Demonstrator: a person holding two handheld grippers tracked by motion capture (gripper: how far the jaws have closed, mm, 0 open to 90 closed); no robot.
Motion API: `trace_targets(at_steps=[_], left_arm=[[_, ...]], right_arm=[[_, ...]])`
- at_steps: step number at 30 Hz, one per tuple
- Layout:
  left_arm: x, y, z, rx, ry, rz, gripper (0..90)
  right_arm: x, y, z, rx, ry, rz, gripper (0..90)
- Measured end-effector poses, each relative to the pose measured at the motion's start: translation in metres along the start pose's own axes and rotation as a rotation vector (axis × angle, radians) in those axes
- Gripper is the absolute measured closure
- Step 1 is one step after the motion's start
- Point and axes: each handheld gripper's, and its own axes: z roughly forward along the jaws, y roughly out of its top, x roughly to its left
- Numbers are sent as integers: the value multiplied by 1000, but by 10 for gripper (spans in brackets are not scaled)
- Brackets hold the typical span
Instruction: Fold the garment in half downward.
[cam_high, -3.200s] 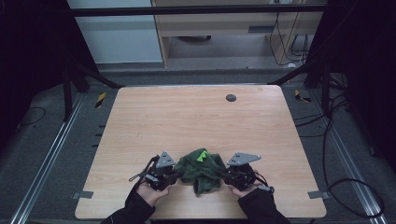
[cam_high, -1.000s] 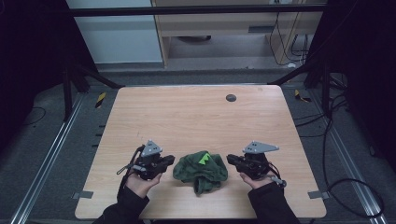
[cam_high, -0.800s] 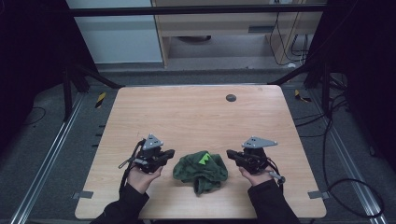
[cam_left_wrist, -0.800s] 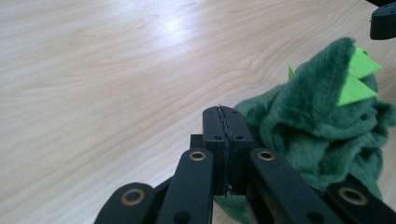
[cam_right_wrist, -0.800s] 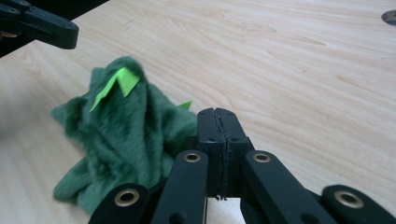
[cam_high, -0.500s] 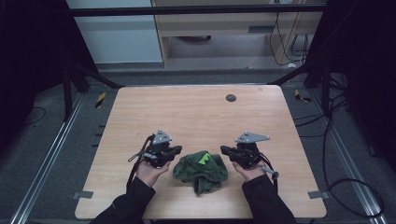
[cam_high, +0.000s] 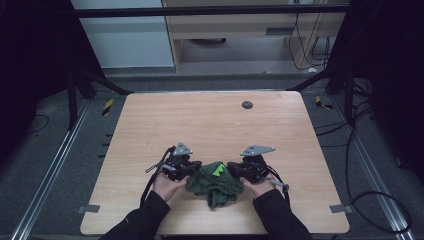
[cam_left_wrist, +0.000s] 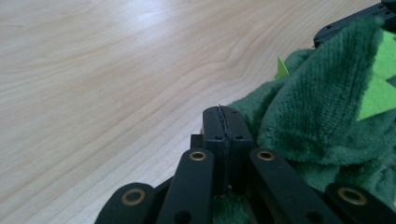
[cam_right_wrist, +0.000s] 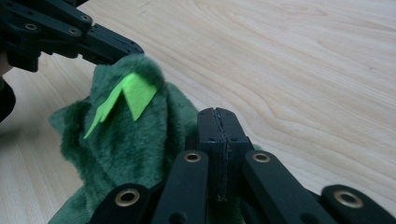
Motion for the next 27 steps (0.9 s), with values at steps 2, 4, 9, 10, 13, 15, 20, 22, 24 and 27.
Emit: trace_targets(at_steps=[2,4,9,10,13,15,20,22,24,27], left_arm=[[-3,-1,-1,-1,-10,8,899],[-4,-1,-2,-3,-15,8,899],[-10,-3,-12,-15,-34,22,899],[-12,-4,-14,-14,-40,29,899],[-16,-9,-21,-19,-52,41,899],[-19,-11,-24,-19,-58,42,899],[-26,-15,-28,-11,-77,65,899],[-30,-16,-30,-7,-86,77,899],[-35,-19,-32,-6,-93,84,898],[-39,-24,-33,4,-96,89,899]], right_arm=[[3,-1,1,3,12,-11,899],[4,-1,0,5,14,-10,899],[14,-1,-4,-5,37,-33,898],[15,0,-5,-8,40,-36,898],[21,-1,-7,-10,52,-52,898],[24,-2,-8,-8,61,-58,898],[29,-5,-12,-2,69,-65,896],[31,-7,-14,-5,76,-67,896],[32,-9,-16,-1,76,-69,896],[35,-15,-20,7,86,-67,894]])
